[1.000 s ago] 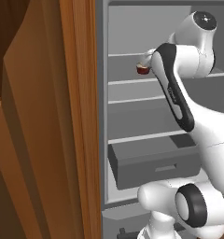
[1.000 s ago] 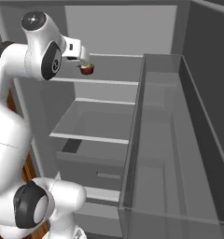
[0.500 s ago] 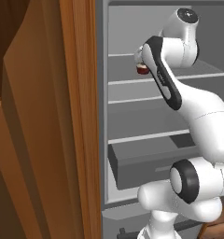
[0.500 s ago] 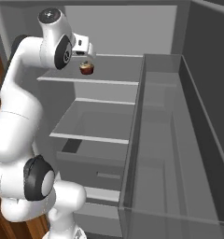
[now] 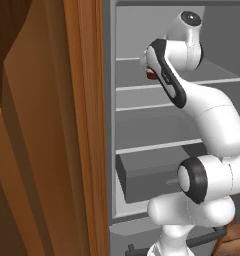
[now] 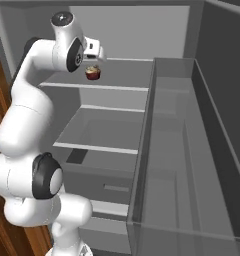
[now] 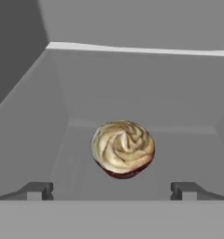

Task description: Take the cupcake and cake from the fridge and place them on the empty tray on the dining counter.

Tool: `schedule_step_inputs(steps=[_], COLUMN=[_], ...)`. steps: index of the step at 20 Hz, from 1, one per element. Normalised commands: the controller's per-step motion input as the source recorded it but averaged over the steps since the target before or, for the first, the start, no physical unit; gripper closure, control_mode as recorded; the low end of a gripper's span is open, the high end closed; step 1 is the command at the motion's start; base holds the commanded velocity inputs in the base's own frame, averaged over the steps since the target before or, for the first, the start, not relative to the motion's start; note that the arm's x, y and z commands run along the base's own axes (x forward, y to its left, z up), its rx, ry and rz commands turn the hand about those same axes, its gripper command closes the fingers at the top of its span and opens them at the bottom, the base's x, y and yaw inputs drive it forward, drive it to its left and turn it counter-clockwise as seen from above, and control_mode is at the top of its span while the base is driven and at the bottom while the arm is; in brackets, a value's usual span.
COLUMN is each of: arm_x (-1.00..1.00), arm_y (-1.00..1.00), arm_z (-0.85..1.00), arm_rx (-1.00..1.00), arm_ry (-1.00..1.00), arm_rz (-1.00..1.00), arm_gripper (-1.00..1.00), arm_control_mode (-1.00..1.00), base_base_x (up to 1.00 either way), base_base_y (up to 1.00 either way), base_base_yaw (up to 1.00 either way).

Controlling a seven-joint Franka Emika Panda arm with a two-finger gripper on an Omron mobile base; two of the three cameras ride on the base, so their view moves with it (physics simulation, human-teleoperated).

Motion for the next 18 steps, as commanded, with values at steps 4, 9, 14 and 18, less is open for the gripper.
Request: schedule_step_inputs(steps=[4, 9, 14, 18], arm_x=[0.39, 0.26, 0.2, 0.03], arm_y=[0.0, 0.0, 0.0, -0.01], arm_z=[-0.18, -0.13, -0.07, -0.08], arm_rx=[0.0, 0.0, 0.0, 0.0], arm_ry=[0.0, 0.0, 0.01, 0.0], arm_rz=[0.0, 0.0, 0.0, 0.0], arm_gripper=[-1.0, -1.0, -1.0, -1.0], arm_control_mode=[-1.0, -1.0, -1.0, -1.0], base_base_x=[0.0, 0.0, 0.0, 0.0], base_base_y=[0.0, 0.0, 0.0, 0.0], base_base_yaw=[0.0, 0.0, 0.0, 0.0])
